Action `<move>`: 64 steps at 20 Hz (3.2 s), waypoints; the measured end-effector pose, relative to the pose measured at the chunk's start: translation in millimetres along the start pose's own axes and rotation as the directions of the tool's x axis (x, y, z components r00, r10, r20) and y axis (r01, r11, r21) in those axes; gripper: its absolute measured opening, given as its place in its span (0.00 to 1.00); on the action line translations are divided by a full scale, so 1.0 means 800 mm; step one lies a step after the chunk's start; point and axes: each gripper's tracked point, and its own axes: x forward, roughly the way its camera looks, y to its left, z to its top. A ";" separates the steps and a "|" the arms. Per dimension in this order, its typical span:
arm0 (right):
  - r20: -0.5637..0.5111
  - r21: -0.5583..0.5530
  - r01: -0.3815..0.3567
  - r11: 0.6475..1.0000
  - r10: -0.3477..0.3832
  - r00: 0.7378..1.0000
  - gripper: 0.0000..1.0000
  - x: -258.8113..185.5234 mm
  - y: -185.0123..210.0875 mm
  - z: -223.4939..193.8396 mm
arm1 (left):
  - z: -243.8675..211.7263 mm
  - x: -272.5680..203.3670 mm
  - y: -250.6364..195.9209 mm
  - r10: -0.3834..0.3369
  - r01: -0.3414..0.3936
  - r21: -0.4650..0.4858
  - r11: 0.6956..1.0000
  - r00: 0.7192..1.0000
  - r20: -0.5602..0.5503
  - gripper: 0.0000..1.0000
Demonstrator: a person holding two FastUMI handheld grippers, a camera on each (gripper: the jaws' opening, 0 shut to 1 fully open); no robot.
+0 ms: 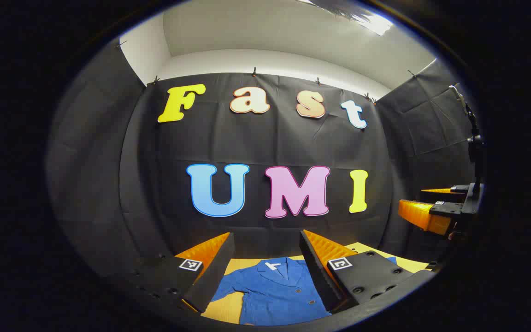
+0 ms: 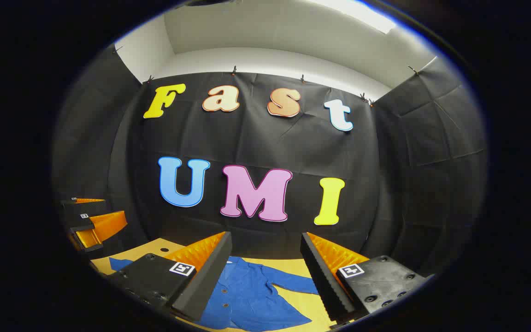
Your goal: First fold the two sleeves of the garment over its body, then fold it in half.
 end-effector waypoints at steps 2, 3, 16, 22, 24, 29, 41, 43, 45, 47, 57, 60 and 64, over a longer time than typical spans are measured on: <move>-0.013 0.004 0.002 1.000 -0.002 1.000 0.94 -0.001 0.003 -0.004 | -0.006 -0.005 0.005 0.003 -0.003 0.003 1.000 1.000 -0.013 0.82; -0.017 0.004 0.004 1.000 -0.004 1.000 0.96 -0.003 0.004 -0.005 | -0.009 -0.010 0.008 0.004 -0.004 0.000 1.000 1.000 -0.018 0.82; 0.010 -0.019 -0.069 0.997 0.069 0.998 0.96 0.002 0.042 0.003 | -0.030 -0.044 0.046 0.087 -0.090 -0.031 0.995 0.993 -0.079 0.82; -0.016 -0.060 -0.035 0.998 0.034 0.999 0.96 0.010 0.021 -0.012 | -0.034 -0.035 0.033 0.060 -0.063 -0.043 0.997 0.995 -0.081 0.82; -0.006 -0.049 -0.025 0.998 0.025 1.000 0.96 0.015 0.017 -0.007 | -0.031 -0.035 0.034 0.059 -0.060 -0.014 0.998 0.994 -0.090 0.82; 0.020 -0.022 -0.065 0.998 0.066 0.998 0.96 0.044 0.035 -0.004 | -0.016 -0.053 0.057 0.135 -0.135 0.015 0.991 0.989 -0.064 0.82; -0.025 -0.006 -0.116 0.993 0.115 0.993 0.96 0.064 0.036 -0.030 | -0.035 -0.016 0.062 0.184 -0.185 -0.008 0.983 0.979 -0.090 0.82; -0.046 0.003 -0.115 0.993 0.115 0.992 0.96 0.070 0.033 -0.040 | -0.037 -0.006 0.056 0.174 -0.175 -0.011 0.984 0.981 -0.091 0.82; -0.064 0.009 -0.115 0.993 0.115 0.991 0.96 0.077 0.029 -0.051 | -0.040 0.002 0.052 0.170 -0.172 -0.007 0.985 0.981 -0.096 0.82; -0.080 0.011 -0.113 0.994 0.113 0.990 0.97 0.086 0.024 -0.061 | -0.041 0.011 0.045 0.163 -0.165 -0.005 0.986 0.981 -0.100 0.82; -0.233 0.043 -0.078 0.996 0.086 0.969 0.97 0.161 -0.011 -0.151 | -0.065 0.051 0.020 0.159 -0.157 0.025 0.987 0.974 -0.163 0.81; -0.321 0.035 -0.080 0.996 0.087 0.943 0.97 0.186 -0.031 -0.201 | -0.072 0.063 0.011 0.158 -0.156 0.030 0.987 0.970 -0.183 0.82; -0.427 0.018 -0.021 1.000 0.027 0.904 0.97 0.221 -0.083 -0.272 | -0.084 0.079 0.004 0.179 -0.172 0.055 0.984 0.962 -0.208 0.82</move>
